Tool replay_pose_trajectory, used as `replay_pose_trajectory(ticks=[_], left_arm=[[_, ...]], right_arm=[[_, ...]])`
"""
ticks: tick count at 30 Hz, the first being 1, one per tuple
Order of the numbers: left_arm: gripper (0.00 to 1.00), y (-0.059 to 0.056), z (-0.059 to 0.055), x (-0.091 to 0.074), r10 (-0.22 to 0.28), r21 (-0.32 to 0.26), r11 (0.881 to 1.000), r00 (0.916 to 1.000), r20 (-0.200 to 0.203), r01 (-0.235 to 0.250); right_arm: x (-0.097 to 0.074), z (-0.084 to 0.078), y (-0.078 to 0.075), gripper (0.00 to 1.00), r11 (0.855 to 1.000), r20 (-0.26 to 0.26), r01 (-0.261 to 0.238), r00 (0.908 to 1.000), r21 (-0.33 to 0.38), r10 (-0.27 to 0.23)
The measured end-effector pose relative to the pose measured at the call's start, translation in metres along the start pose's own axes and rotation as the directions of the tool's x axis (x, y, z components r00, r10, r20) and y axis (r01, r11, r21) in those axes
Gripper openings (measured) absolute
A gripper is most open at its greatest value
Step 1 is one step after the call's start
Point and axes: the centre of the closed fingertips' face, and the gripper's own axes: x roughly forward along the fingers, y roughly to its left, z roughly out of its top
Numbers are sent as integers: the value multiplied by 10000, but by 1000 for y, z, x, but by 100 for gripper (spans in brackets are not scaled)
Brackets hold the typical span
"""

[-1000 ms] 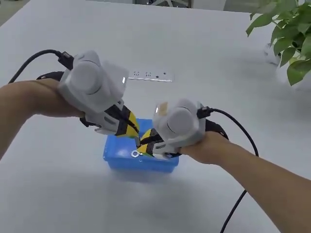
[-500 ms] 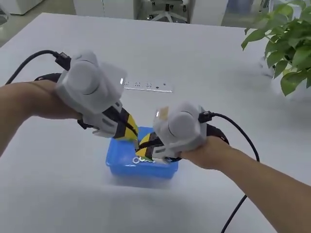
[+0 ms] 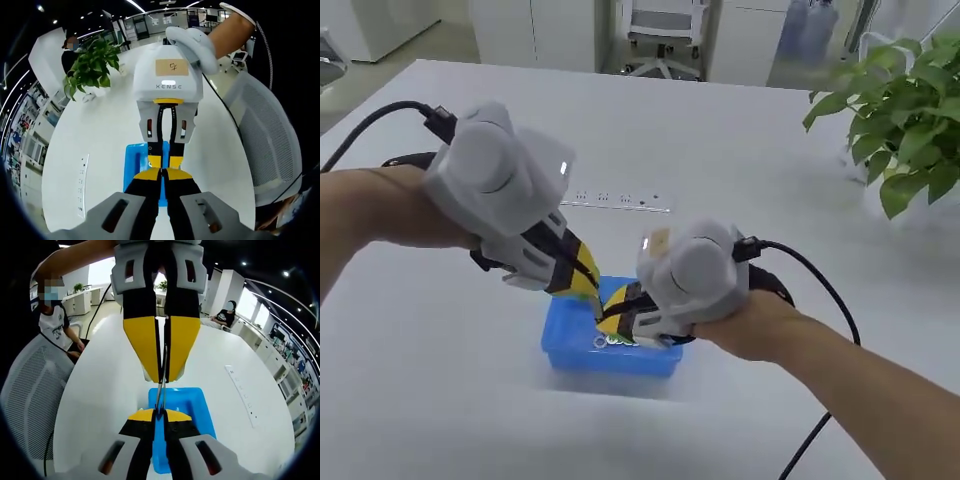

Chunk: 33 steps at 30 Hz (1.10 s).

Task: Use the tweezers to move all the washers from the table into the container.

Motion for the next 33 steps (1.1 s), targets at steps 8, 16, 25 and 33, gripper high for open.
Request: replay_pose_trajectory(ticks=[8,16,25,33], left_arm=[[6,-14,7,-3,-24,91,10000,10000,56,23],[6,-28,6,-2,-11,217,9998,10000,58,9],[6,-43,-2,5,-13,323,9995,10000,-23,14],[6,-50,-10,13,-124,186,9998,9999,-5,124]], right_arm=[[-9,1,14,8,9999,-93,45,9999,-113,-46],[-13,-2,25,7,9994,-309,68,9995,-326,-78],[-12,-11,38,7,9989,-637,14,9980,-473,-44],[-10,-21,48,6,9979,-990,-225,9949,-603,165]])
